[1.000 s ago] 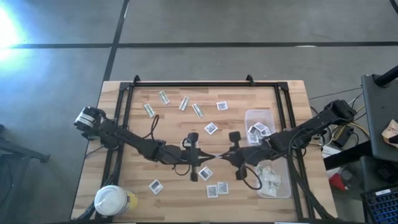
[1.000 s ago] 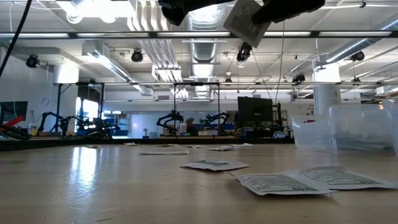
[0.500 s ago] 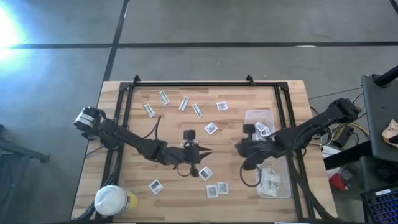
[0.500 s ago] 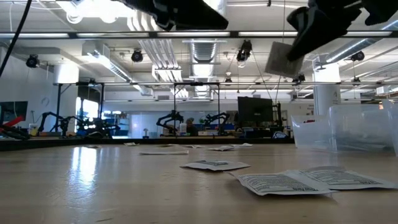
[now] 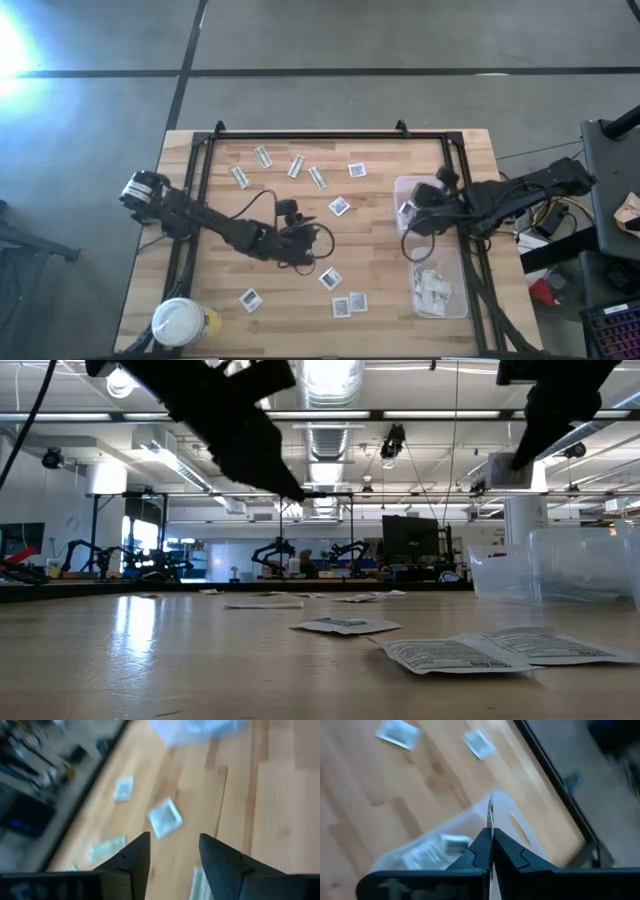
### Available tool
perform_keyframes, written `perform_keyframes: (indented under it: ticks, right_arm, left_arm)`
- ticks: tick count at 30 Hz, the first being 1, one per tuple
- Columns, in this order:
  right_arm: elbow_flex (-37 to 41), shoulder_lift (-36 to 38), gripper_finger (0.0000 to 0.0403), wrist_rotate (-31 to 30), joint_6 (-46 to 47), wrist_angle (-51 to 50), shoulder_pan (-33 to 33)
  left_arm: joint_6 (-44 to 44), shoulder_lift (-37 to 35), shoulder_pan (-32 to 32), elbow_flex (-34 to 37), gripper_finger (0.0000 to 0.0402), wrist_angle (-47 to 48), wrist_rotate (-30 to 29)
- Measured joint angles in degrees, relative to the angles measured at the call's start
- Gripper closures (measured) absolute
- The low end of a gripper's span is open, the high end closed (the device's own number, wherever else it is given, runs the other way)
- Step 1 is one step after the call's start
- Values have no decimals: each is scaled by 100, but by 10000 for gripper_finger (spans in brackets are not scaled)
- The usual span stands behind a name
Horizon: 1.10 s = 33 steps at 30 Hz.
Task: Pick & Place First Aid Supplies
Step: Put the towelette pack into the top bin
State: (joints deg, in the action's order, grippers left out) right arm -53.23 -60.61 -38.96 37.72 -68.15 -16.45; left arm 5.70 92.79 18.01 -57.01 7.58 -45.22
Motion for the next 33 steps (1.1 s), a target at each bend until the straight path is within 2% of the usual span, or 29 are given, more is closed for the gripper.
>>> perform_keyframes:
  ticks: [3, 6, 9, 17, 24, 33]
  right_arm:
    - [2, 25, 395, 233, 257, -300, 357]
    - [2, -23, 394, 762, 262, -325, 698]
    - [4, -169, 394, 1390, 192, -325, 1021]
    - [11, -663, 394, 2663, -433, -322, 1515]
    - [11, -1016, 394, 2924, -825, -346, 1539]
    - [11, -1346, 383, 2896, -989, -394, 1539]
  left_arm:
    - [521, -5, -111, 0, 234, 570, 604]
    - [752, -15, -214, 0, 234, 811, 1444]
    - [780, -15, -312, 0, 234, 989, 2063]
    - [521, -15, -633, 0, 234, 1511, 3241]
    - [129, -6, -896, 12, 234, 2238, 3386]
    - [-233, 253, -1163, 218, 234, 2020, 3511]
